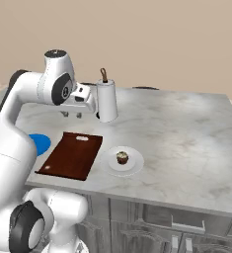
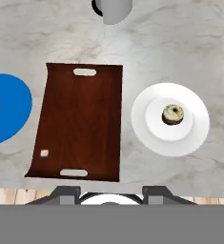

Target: Move the dessert items from the plates to the tray.

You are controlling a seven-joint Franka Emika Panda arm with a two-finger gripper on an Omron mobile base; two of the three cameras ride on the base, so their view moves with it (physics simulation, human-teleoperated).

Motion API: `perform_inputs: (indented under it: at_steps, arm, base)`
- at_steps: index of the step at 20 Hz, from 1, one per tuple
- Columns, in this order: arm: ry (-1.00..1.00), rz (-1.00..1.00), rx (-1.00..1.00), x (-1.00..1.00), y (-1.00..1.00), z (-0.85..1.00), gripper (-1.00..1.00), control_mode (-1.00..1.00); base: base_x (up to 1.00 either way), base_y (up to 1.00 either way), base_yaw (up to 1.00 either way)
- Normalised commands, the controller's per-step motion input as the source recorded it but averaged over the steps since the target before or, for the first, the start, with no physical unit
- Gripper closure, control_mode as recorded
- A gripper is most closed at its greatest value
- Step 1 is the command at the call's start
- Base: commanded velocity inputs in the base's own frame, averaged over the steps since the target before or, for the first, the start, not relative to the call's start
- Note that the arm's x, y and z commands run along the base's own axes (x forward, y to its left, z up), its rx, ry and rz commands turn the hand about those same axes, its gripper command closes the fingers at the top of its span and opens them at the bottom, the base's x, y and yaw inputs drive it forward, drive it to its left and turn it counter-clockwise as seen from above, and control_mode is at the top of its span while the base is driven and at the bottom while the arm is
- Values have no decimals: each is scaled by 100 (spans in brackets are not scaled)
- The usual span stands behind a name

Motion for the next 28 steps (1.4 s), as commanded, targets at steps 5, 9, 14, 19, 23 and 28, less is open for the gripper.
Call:
perform_inputs:
  at_steps: [5,9,14,19,23,28]
  arm:
    - [1,-2,4,-19,2,-15,-100,-100]
    - [10,-1,10,-36,24,-46,-100,-100]
    - [1,0,0,-34,49,-28,-100,-100]
    - [9,0,-1,0,68,-3,-100,-100]
    - [10,-4,0,0,48,0,-100,-100]
    - [11,-17,2,0,47,-12,-100,-100]
  base:
    - [0,0,0]
    - [0,0,0]
    - [0,0,0]
    - [0,0,0]
    - [0,0,0]
    - [0,0,0]
